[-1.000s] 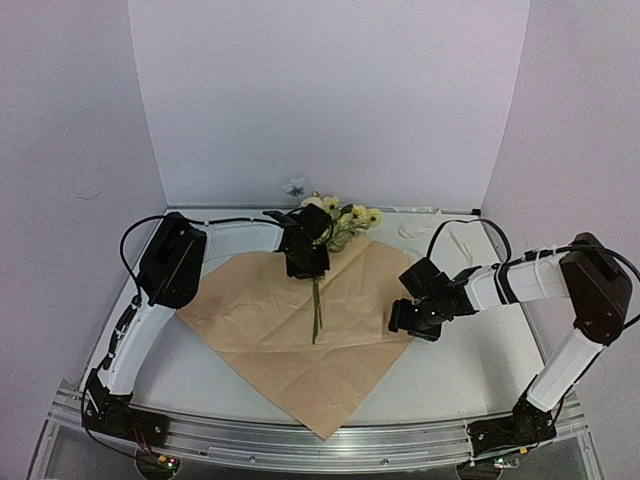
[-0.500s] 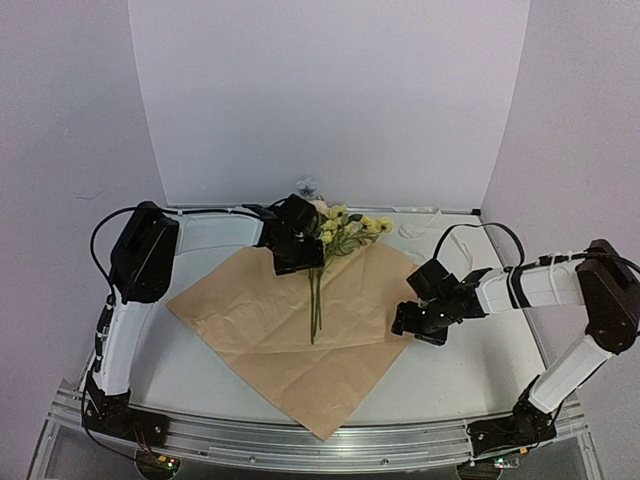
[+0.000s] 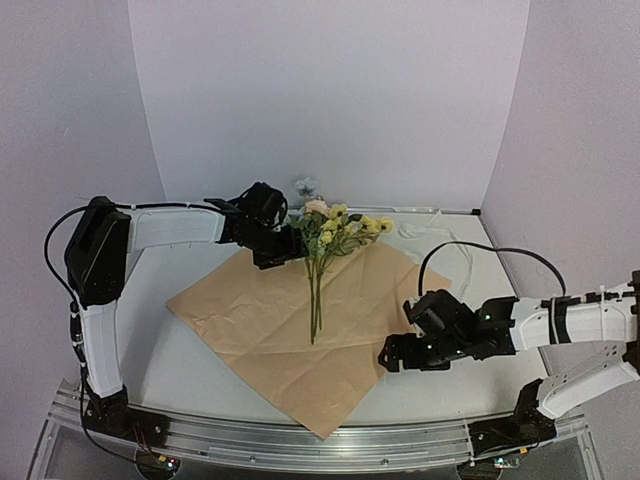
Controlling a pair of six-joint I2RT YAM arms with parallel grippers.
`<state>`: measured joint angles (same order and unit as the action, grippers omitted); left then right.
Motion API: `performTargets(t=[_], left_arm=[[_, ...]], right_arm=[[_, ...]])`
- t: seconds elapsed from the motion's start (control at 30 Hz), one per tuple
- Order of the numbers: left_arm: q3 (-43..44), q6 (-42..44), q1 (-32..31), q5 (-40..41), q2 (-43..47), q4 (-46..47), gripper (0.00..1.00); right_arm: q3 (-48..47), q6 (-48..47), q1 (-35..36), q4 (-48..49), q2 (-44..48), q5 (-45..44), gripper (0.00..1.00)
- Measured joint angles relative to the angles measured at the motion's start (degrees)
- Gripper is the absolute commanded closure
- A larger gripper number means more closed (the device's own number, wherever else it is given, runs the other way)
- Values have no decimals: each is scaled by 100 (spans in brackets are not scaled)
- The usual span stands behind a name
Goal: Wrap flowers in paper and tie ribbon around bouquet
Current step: Pick up the bottom corner of the flattened wrapping paper from the center of the board.
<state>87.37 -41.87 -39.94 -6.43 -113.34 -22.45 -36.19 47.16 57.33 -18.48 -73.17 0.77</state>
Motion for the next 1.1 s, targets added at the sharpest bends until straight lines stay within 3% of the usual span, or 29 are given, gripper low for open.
performTargets(t=[0.23,0.43,0.6,0.83,1.1], left_arm=[[-1251,-6,-8,-160,903,221,30],[-2126,-23,-13,-137,1895,349,30],[-2846,43,-82,-86,2906,455,31],[-3663,282,-441,-106,4056,548,31],[-4013,839,-498,-280,4847,702,36]], right_arm=[[318,182,1251,177,243,-332,23],[305,280,2190,385,-346,-621,35],[218,330,2522,628,-985,-750,33],[-389,204,2609,840,-1351,-917,16],[-952,242,2162,833,-1377,-1258,15]])
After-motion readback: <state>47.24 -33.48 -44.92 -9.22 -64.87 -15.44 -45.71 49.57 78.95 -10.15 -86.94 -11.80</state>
